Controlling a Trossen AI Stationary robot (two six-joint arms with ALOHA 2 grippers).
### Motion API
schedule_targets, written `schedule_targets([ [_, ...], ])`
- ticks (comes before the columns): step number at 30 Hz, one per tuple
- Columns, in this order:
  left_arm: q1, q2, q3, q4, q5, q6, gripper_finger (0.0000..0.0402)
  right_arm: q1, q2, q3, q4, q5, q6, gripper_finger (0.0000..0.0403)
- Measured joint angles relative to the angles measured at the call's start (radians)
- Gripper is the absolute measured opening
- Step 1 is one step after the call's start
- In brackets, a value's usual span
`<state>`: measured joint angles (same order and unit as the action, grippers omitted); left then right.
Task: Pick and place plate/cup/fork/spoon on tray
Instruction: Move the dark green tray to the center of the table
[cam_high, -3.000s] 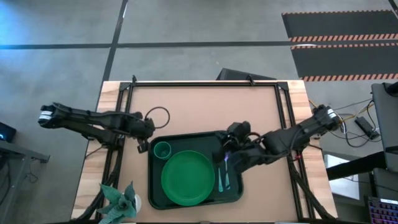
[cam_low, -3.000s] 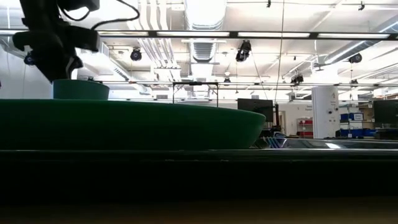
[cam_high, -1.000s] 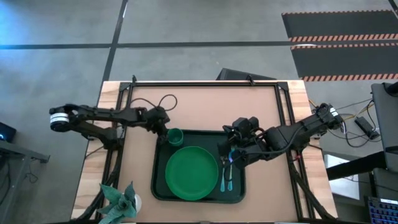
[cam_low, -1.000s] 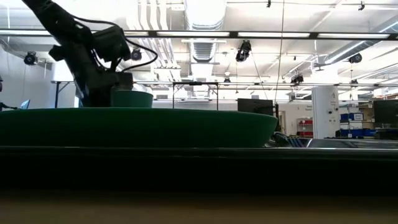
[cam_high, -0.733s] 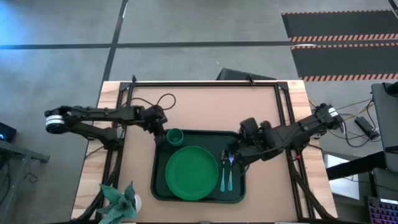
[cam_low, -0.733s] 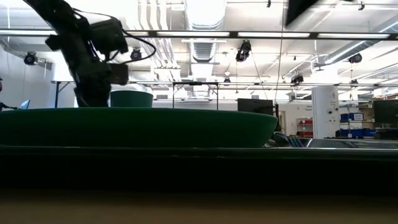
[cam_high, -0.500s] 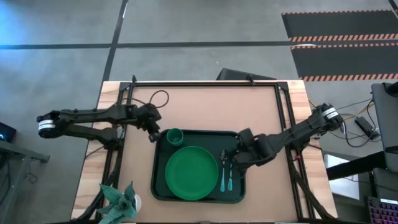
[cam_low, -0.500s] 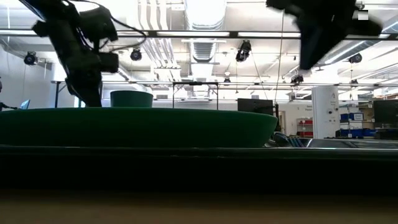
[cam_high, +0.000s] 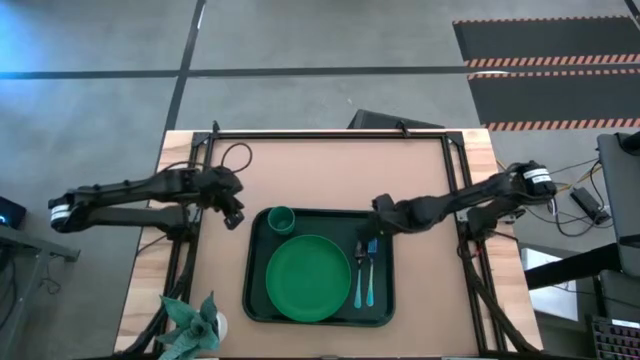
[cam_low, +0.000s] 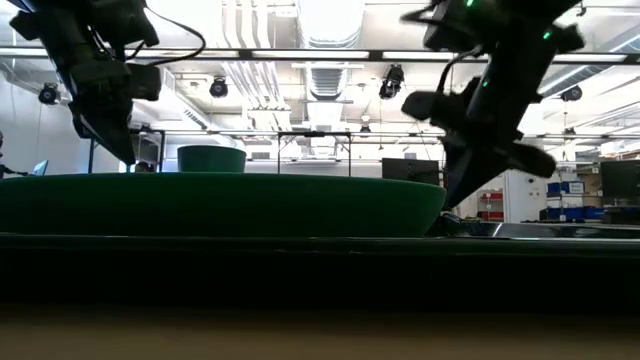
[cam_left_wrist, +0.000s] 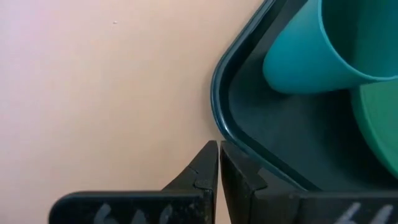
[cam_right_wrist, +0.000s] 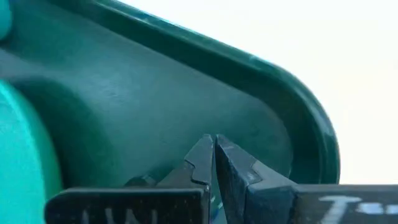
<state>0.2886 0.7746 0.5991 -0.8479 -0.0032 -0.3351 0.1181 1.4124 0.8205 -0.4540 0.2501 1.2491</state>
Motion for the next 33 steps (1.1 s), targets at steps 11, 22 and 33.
schedule_targets([
  [11,0.0,-0.013,-0.003,-0.008,-0.003,0.0,0.0,-0.121,0.011,-0.018,0.043,-0.049,-0.142,0.0008],
  [22,0.0,0.001,-0.004,-0.002,-0.005,0.0,0.0,-0.09,0.011,-0.023,0.101,-0.093,-0.106,0.0008],
  [33,0.0,0.001,-0.004,0.002,-0.005,0.0,0.0,-0.092,0.012,-0.08,0.1,-0.04,-0.069,0.0008],
])
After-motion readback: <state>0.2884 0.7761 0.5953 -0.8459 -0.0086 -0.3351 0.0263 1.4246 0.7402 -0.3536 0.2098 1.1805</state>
